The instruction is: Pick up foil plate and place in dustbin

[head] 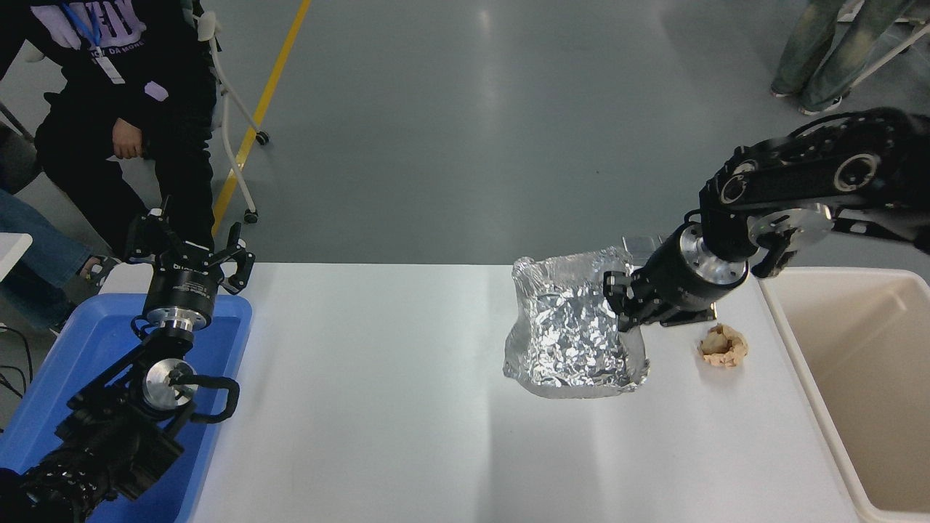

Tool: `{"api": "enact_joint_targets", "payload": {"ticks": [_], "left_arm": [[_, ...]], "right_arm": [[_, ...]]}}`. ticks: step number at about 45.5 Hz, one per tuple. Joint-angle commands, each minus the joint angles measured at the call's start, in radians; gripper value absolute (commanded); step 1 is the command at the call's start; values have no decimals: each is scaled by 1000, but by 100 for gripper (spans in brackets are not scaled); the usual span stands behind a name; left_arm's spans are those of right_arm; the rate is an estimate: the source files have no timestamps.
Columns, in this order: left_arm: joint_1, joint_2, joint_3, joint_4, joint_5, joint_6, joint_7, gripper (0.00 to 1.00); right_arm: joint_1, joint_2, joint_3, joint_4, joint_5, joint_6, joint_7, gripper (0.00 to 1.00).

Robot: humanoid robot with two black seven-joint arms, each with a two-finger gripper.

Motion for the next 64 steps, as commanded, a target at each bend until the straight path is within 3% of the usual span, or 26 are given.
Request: {"api": "enact_joint_targets", "payload": {"ticks": [1, 31, 38, 46, 57, 64], "left_arm": [[0, -1, 0, 0, 0, 0, 0, 99], [1, -1, 0, 0, -2, 0, 0, 99], [1, -1, 0, 1, -2, 0, 0, 99], [1, -1, 0, 1, -2, 0, -2, 99], [1, -1, 2, 1, -2, 0, 0, 99], [1, -1, 0, 1, -2, 0, -2, 99]], "right_arm": [[221, -44, -59, 17, 50, 121, 0, 0], [309, -119, -215, 25, 41, 121, 0, 0], [296, -254, -287, -9, 13, 121, -1, 0], [272, -378, -361, -78, -134, 121, -1, 0], [122, -567, -370, -230, -151, 115, -1, 0], [-78, -656, -312, -262, -148, -153, -1, 0]]}}
